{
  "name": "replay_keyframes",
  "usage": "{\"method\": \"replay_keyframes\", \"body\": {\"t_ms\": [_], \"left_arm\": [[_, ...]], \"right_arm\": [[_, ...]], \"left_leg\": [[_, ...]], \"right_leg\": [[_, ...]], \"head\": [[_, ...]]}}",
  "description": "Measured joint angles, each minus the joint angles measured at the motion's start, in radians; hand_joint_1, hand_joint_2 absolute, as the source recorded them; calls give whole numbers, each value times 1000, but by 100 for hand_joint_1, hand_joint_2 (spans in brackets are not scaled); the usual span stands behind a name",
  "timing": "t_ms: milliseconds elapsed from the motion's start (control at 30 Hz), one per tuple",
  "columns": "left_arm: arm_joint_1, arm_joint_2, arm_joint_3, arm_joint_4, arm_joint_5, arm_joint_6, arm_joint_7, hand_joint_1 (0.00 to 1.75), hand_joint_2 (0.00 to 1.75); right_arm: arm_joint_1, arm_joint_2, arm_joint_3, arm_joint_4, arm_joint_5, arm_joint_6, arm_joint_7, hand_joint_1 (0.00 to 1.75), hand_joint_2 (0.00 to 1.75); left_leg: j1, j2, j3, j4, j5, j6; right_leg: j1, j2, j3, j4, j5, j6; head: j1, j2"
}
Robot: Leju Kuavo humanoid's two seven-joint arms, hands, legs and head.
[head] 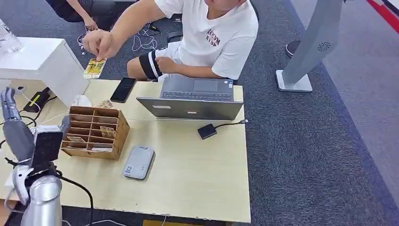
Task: Pass the card to the sensor for recognition and then transmit it.
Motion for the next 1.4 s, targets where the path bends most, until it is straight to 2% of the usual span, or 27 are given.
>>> {"method": "replay_keyframes", "body": {"t_ms": [800,1000,1033,1400], "left_arm": [[-370,218,-317,236,-597,172,262,0,175],[-398,243,-351,273,-638,185,287,0,175],[-401,245,-354,280,-640,185,288,175,175],[-405,263,-375,315,-640,196,287,175,175]], "right_arm": [[-15,0,107,10,178,51,56,0,175],[-16,0,121,11,203,63,69,0,175],[-16,0,123,13,204,64,72,0,175],[-16,0,136,16,206,66,78,0,175]], "left_leg": [[0,0,-1,0,3,-1],[0,1,-1,0,3,-1],[0,1,-1,0,3,-1],[0,1,-1,0,3,-1]], "right_leg": [[0,1,-1,1,2,-2],[0,1,-1,1,2,-2],[0,1,-1,1,3,-2],[0,1,-1,1,3,-2]], "head": [[0,0],[0,0],[0,0],[0,0]]}}
